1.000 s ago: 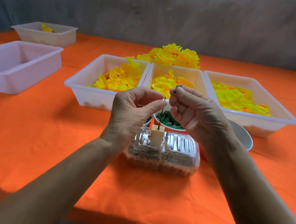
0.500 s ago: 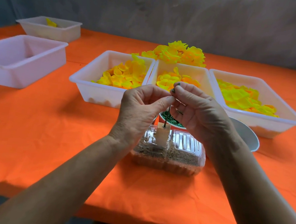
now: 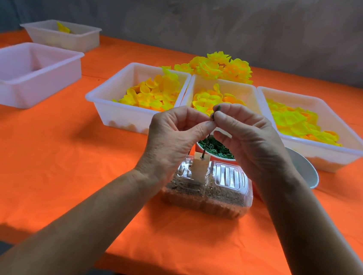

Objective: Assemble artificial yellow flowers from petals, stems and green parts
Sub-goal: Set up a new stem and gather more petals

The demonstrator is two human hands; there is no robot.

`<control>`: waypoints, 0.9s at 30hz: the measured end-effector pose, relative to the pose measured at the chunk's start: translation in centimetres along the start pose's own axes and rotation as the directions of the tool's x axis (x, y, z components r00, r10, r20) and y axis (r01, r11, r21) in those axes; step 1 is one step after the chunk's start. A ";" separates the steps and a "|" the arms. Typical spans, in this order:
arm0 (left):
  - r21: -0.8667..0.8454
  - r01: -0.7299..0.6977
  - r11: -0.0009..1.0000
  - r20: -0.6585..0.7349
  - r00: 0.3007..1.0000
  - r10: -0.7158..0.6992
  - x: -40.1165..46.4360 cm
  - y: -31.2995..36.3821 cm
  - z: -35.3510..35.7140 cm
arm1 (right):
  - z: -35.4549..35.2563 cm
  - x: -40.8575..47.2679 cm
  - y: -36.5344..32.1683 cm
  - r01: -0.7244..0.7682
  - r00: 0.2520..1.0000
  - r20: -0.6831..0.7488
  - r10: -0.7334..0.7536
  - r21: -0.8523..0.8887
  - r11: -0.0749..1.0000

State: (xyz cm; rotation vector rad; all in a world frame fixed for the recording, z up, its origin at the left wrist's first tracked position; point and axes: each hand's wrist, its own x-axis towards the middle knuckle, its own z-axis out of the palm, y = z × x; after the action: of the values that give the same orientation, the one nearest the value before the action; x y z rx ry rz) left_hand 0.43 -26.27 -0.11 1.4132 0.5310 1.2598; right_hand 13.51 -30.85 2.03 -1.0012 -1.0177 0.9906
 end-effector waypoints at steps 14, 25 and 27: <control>0.003 -0.009 1.000 0.023 1.000 0.009 0.0 0.1 -0.1 | -0.3 0.2 0.1 -0.020 0.999 0.049 0.019 0.023 1.000; 0.052 0.000 0.999 0.023 1.000 -0.001 -0.2 0.3 0.1 | -0.6 -0.6 0.1 0.253 0.967 0.037 -0.253 -0.260 0.932; 0.059 -0.002 0.998 0.011 1.000 0.001 -0.2 0.2 0.1 | -0.6 -0.6 0.1 0.122 0.993 0.021 -0.120 -0.141 0.983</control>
State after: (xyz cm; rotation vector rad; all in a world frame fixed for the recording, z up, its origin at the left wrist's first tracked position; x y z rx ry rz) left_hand 0.39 -26.58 0.04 1.4694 0.5640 1.2458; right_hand 13.96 -31.46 1.68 -1.0373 -1.1585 0.8345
